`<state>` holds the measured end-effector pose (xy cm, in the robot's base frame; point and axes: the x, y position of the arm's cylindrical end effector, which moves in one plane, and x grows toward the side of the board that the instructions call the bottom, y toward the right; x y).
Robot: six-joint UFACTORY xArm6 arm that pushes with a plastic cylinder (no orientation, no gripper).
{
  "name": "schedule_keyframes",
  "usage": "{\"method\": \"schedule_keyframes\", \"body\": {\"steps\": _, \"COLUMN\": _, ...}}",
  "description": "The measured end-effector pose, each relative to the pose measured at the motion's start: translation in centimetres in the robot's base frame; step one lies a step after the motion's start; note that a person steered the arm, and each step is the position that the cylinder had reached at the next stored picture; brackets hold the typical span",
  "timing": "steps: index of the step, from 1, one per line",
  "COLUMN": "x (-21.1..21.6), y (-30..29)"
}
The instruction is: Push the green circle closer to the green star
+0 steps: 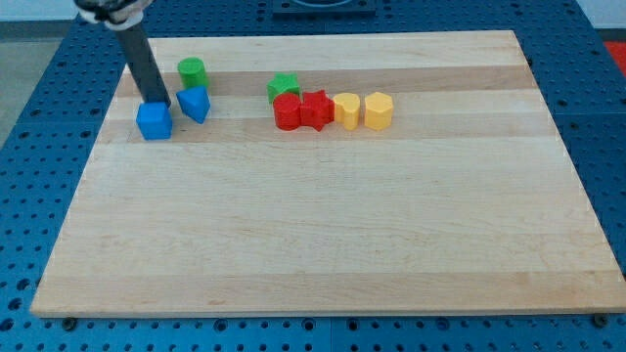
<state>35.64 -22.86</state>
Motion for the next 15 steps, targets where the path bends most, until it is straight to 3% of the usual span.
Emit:
{"method": "schedule_keyframes", "body": {"steps": 1, "x": -1.8, "y": 0.2}}
{"method": "schedule_keyframes", "body": {"steps": 2, "x": -9.6, "y": 0.1}}
{"method": "schedule_keyframes", "body": {"steps": 3, "x": -11.2, "y": 0.4}}
{"method": "schedule_keyframes", "body": {"steps": 5, "x": -8.6, "y": 7.7}}
{"method": "schedule_keyframes", "body": {"steps": 6, "x": -8.2, "y": 7.9}}
{"method": "schedule_keyframes", "body": {"steps": 7, "x": -11.1, "y": 7.2}}
{"method": "schedule_keyframes", "body": {"steps": 9, "x": -13.3, "y": -2.6}}
{"method": "schedule_keyframes", "body": {"steps": 10, "x": -10.9, "y": -3.1}}
{"method": "schedule_keyframes", "body": {"steps": 12, "x": -10.2, "y": -2.1}}
{"method": "schedule_keyframes", "body": {"steps": 15, "x": -7.2, "y": 2.7}}
